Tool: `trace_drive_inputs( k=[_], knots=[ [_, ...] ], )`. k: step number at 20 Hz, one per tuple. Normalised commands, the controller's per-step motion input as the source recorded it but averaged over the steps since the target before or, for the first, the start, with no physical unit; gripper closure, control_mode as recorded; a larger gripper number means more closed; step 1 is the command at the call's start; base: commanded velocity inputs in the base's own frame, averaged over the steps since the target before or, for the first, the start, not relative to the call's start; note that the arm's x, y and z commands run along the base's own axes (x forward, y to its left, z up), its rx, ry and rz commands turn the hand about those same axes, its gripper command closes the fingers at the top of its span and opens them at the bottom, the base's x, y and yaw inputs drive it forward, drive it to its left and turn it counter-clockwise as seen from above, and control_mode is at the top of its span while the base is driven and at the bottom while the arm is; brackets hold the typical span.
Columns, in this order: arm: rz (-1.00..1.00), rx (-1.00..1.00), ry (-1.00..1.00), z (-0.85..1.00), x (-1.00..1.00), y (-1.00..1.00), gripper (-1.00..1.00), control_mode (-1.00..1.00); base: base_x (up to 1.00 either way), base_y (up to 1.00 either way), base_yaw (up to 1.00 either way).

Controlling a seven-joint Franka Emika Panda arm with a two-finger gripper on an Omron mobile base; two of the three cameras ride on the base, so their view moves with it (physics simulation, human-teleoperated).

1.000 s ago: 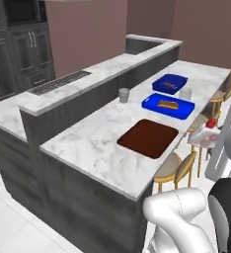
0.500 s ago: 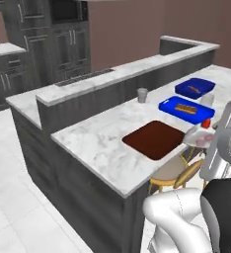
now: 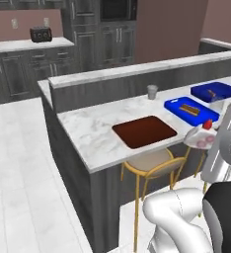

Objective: Take the donut and cake from the fridge and place them on the empty tray on the dining counter.

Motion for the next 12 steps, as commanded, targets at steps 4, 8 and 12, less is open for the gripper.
trace_drive_inputs(
  k=[4, 8, 12],
  knots=[
    [0.0, 0.0, 0.0, 0.0, 0.0, 0.0, 1.0, 1.0, 0.47, -1.0, 0.29],
    [0.0, 0.0, 0.0, 0.0, 0.0, 0.0, 1.0, 1.0, 0.92, -0.78, 0.26],
    [0.0, 0.0, 0.0, 0.0, 0.0, 0.0, 1.0, 1.0, 1.0, -0.03, 0.1]
  ],
)
